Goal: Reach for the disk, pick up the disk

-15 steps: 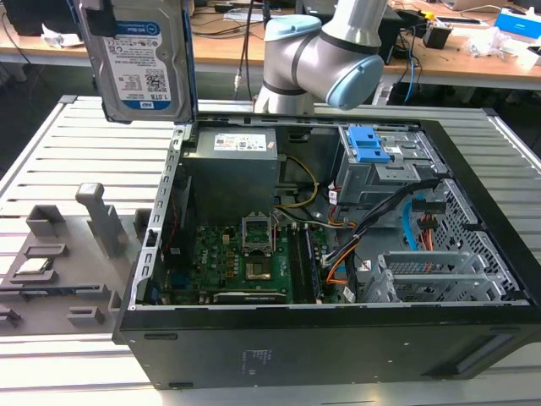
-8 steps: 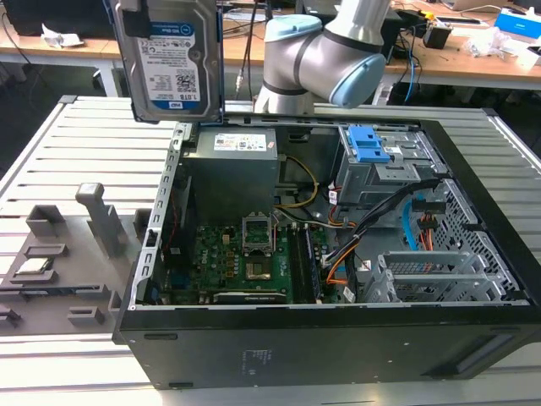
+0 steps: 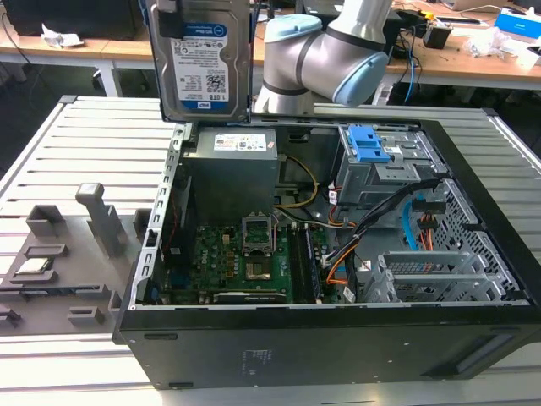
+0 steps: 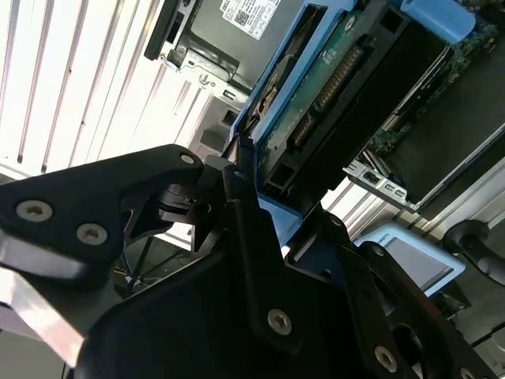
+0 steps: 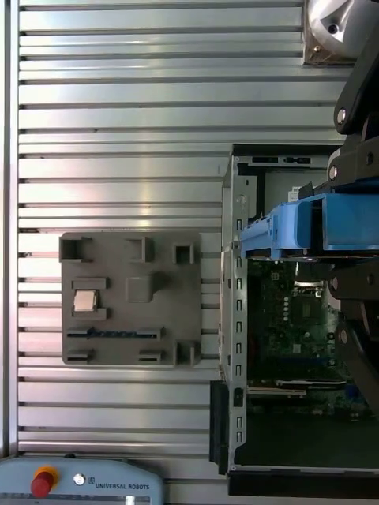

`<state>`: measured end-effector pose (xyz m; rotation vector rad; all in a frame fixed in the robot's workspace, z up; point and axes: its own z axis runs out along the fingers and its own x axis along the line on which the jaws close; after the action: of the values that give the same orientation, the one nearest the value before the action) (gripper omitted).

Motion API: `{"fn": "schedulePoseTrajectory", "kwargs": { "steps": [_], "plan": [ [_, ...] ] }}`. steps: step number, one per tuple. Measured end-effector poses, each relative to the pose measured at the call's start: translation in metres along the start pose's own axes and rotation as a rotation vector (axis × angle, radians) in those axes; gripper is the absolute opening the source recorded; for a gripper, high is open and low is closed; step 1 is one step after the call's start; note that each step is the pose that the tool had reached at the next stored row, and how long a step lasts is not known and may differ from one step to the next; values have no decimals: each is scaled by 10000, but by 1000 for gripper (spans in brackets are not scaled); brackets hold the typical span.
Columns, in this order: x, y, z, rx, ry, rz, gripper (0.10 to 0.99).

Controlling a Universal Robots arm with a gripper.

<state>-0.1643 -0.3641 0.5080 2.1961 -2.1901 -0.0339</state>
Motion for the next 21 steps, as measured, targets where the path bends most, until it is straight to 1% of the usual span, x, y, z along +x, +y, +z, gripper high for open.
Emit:
{"fn": "schedulePoseTrajectory", "kwargs": {
  "steps": [3,4,5,6,8,9,10,12,14,18,21],
  "plan": [
    [-4,-109,-4,0,0,0,369],
    [-8,-180,-7,0,1,0,369],
    [-9,-230,-9,0,1,1,369],
    [-10,-260,-11,0,2,0,369],
    [-15,-361,-16,-1,3,2,369],
    [-16,-395,-17,0,3,1,369],
    [-19,-472,-21,-1,5,0,369],
    [-22,-540,-24,-1,5,1,369],
    [-27,-647,-28,-1,6,2,369],
    [-37,-886,-39,-2,9,1,369],
    [-41,-991,-44,-2,13,0,369]
  ]
}}
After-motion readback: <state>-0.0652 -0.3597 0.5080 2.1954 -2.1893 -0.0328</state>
